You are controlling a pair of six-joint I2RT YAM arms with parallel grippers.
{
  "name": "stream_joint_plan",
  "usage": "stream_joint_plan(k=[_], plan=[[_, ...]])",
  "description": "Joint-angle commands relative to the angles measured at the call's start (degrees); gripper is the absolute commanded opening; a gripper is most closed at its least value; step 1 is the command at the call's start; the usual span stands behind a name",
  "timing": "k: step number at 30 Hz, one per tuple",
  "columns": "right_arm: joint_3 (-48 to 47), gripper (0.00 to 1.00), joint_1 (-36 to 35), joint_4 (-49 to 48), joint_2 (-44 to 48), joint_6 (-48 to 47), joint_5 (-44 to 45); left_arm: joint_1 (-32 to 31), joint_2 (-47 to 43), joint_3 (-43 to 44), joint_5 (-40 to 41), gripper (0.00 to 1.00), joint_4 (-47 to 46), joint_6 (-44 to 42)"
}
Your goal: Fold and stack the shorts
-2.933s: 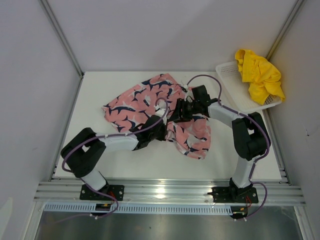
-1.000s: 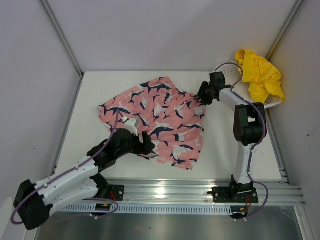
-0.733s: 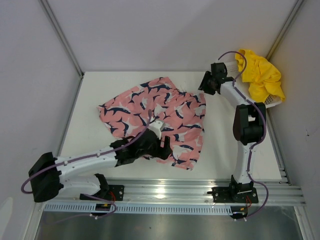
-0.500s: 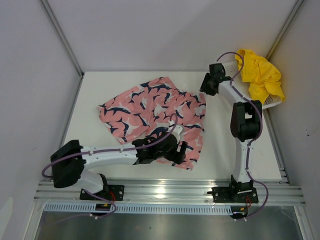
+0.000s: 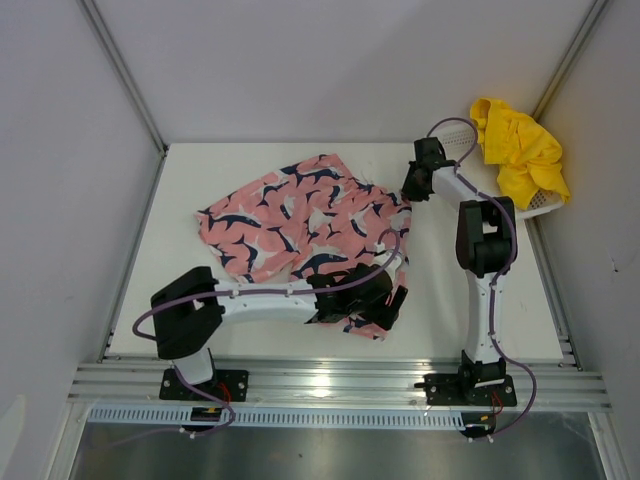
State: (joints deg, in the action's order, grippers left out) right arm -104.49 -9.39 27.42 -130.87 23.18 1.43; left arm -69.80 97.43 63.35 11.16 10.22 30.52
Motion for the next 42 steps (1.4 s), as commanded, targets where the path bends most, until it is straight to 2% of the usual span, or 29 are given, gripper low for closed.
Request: stream_joint_plan(k=[1, 5, 11, 16, 19, 22, 27, 30, 33, 34, 36, 42], plan=[[-0.64, 0.13, 1.12, -2.37, 0.26, -0.59, -2.83, -0.42, 2.5, 3.18, -0.26, 0.84, 0.94, -1.17], [0.6, 0.0, 1.56, -3.25, 0.62, -0.33, -3.8, -0.42, 5.05, 4.58, -1.31, 0.79, 1.91, -1.08], [1.48, 0.0, 1.57, -4.21, 1.23, -0.06, -4.6, -0.95, 7.87, 6.52, -0.61, 0.72, 5.42, -0.47], [2.09, 0.0, 1.57, -4.65, 1.76, 0.11, -4.86, -1.13, 8.48, 6.43, -0.96, 0.71, 5.95, -0.03], [2.09, 0.0, 1.57, -4.83, 1.93, 0.11, -5.12, -1.48, 10.85, 8.0, -0.79, 0.67, 7.79, 0.06], [2.27, 0.0, 1.57, -4.74, 2.11, 0.29, -5.04, -1.83, 12.78, 8.63, -1.05, 0.49, 8.94, 0.59], [2.27, 0.0, 1.57, -4.83, 2.02, 0.37, -5.12, -3.32, 13.14, 8.72, -0.52, 0.47, 9.2, 1.38], [2.36, 0.0, 1.57, -4.83, 2.02, 0.46, -5.21, -3.59, 14.28, 8.89, -0.52, 0.39, 9.73, 1.64], [2.36, 0.0, 1.57, -4.74, 2.2, 0.38, -5.21, -3.76, 15.77, 8.81, -0.61, 0.24, 10.43, 1.73], [2.53, 0.0, 1.57, -4.83, 2.37, 0.46, -5.12, -3.85, 16.21, 8.98, -0.44, 0.13, 10.44, 1.73], [2.53, 0.0, 1.57, -4.92, 2.46, 0.46, -5.12, -4.29, 16.22, 8.54, 0.35, 0.0, 11.13, 1.99], [2.45, 0.0, 1.65, -4.92, 2.2, 0.64, -5.47, -5.26, 12.53, 8.28, 1.32, 0.0, 11.84, 1.91]])
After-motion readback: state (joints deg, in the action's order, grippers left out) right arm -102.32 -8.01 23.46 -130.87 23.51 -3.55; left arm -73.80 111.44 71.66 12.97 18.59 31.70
